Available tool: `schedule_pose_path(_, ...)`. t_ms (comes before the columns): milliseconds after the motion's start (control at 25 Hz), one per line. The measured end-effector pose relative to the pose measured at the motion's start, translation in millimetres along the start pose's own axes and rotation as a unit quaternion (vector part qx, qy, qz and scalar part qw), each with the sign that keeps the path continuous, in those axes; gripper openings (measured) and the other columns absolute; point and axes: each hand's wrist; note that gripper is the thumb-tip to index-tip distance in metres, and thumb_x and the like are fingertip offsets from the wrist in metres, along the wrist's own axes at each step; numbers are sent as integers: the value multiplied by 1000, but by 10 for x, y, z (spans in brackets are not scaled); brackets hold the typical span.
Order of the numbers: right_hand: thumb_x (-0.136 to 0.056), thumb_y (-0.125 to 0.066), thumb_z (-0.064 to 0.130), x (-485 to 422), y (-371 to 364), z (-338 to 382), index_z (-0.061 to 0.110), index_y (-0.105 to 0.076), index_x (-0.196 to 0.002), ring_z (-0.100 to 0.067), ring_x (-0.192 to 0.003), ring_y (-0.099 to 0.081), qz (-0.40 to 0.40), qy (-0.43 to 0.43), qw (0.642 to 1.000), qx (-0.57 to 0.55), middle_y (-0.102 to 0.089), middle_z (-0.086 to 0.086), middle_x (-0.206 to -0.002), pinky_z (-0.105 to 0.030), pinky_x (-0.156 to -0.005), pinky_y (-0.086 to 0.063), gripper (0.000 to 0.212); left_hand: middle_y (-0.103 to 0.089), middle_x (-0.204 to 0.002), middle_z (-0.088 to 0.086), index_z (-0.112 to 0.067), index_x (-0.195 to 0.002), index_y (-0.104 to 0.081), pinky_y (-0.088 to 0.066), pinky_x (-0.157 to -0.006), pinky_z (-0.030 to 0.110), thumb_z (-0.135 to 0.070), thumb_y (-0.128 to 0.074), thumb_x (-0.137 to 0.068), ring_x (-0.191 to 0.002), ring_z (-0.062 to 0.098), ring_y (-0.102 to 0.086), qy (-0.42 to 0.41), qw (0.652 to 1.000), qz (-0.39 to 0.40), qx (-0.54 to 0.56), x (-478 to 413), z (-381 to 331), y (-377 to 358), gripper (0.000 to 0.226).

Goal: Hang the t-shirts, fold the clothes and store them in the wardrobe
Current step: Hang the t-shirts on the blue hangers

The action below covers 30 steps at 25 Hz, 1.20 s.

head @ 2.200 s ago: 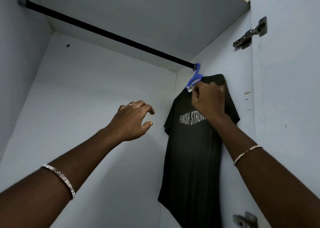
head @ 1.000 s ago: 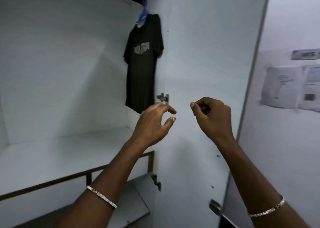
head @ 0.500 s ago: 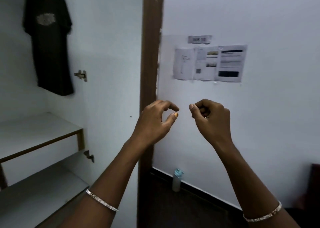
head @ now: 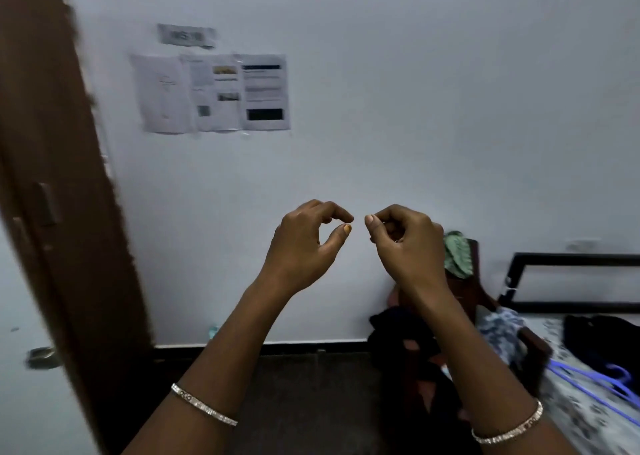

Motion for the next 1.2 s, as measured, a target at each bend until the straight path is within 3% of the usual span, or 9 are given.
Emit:
schedule_pose_path(480, -92, -67, 38, -533, 1362, -1894, 22, -69, -75, -10, -62, -64, -128, -118, 971, 162, -67, 5, -62, -38, -61, -53, 23, -67, -100, -14, -31, -101, -70, -48, -76, 24, -32, -63, -92, -93, 1, -62, -105, 964, 143, 200, -1140, -565, -2593, 12)
schedule_pose_path(640, -91, -69, 35, -606, 1766, -2412, 21, -69, -73, -7, -59, -63, -181, -175, 946, 203, -67, 7, -61, -34, -60, -53, 23, -67, -103, -12, -30, -103, -70, -50, -78, 28, -33, -60, -93, -95, 3, -63, -139, 939, 201, 243, -1375, -766, -3413, 14)
schedule_pose_path(800, -91, -69, 34, -492, 2186, -2867, 21, -70, -74, -8, -57, -64, -223, -228, 920, 229, -68, 7, -60, -33, -59, -53, 21, -69, -102, -10, -25, -102, -72, -44, -70, 19, -26, -63, -93, -92, 4, -64, -158, 913, 248, 284, -1440, -1039, -4107, 12)
schedule_pose_path(960, -91, -69, 32, -408, 2686, -3425, 23, -70, -74, -7, -57, -64, -249, -270, 889, 272, -67, 7, -59, -34, -61, -55, 20, -70, -101, -11, -25, -102, -72, -51, -82, 26, -25, -64, -92, -91, 5, -65, -162, 880, 312, 317, -1458, -1383, -4949, 13)
schedule_pose_path(1120, -91, -69, 32, -393, 3201, -4078, 23, -71, -74, -7, -56, -62, -264, -293, 869, 300, -66, 6, -59, -34, -62, -55, 20, -70, -102, -12, -24, -103, -72, -41, -73, 8, -23, -64, -93, -92, 1, -64, -163, 862, 353, 326, -1495, -1700, -5782, 12)
schedule_pose_path(1200, -91, -69, 31, -419, 3476, -4457, 22, -70, -72, -10, -56, -62, -274, -302, 862, 300, -65, 5, -58, -34, -62, -56, 21, -70, -100, -13, -24, -102, -72, -38, -67, 6, -23, -64, -93, -90, 1, -64, -166, 860, 362, 321, -1539, -1856, -6224, 12)
Point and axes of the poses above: each hand's wrist, its own x-axis away from the middle knuckle, its own y-axis out of the back of the hand, z = x × y
